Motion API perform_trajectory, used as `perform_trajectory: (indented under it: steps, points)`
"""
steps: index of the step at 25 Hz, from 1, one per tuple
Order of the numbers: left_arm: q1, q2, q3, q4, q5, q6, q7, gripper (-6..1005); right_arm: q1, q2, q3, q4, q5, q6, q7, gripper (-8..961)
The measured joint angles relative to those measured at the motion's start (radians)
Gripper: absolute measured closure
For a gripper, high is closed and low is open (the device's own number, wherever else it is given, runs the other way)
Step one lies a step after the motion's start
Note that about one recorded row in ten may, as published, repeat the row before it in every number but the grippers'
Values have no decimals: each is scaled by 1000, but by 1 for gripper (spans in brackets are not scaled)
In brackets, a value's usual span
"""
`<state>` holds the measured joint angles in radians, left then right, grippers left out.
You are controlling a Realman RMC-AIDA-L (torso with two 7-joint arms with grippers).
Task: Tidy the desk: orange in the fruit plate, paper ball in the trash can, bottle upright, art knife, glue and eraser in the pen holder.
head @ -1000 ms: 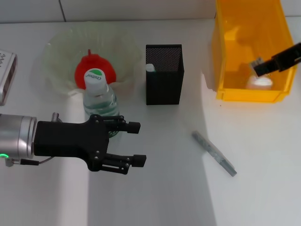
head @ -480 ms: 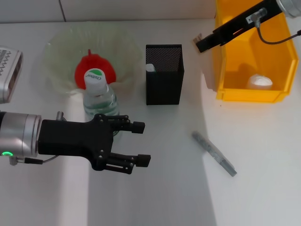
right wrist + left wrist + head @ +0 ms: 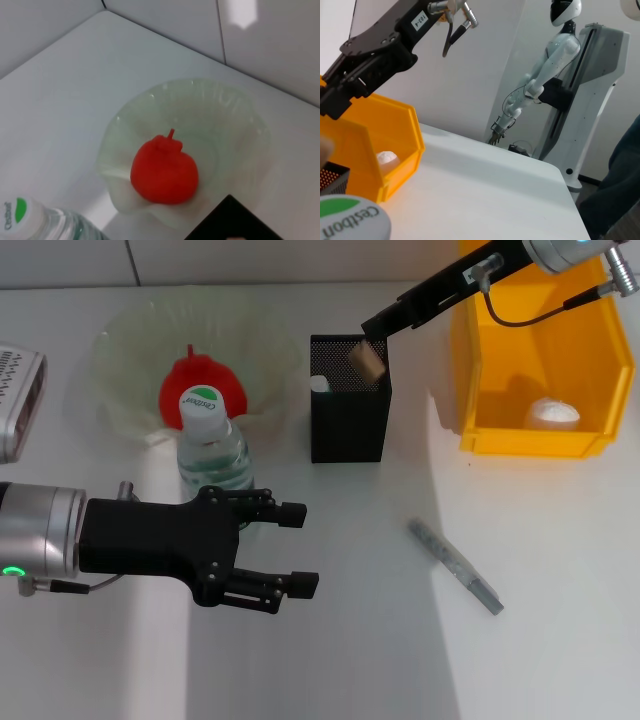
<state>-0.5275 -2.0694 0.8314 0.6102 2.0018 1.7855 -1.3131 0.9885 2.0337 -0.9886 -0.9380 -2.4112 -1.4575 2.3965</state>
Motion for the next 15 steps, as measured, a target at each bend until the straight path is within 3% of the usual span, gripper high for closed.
perform_trajectory:
  steps: [4,10,13,15]
  points:
    - [2,0,0,0,0,0,0,164,13,-2,5,22,2,26,-12,770]
    - [6,0,0,0,0,0,0,164,10,-4,5,18,3,28,-14,560]
    - [6,0,0,0,0,0,0,164,-14,-5,10,-31,5,-9,-14,396]
    - [6,0,0,0,0,0,0,164,-29,-5,11,-61,6,-34,-8,396]
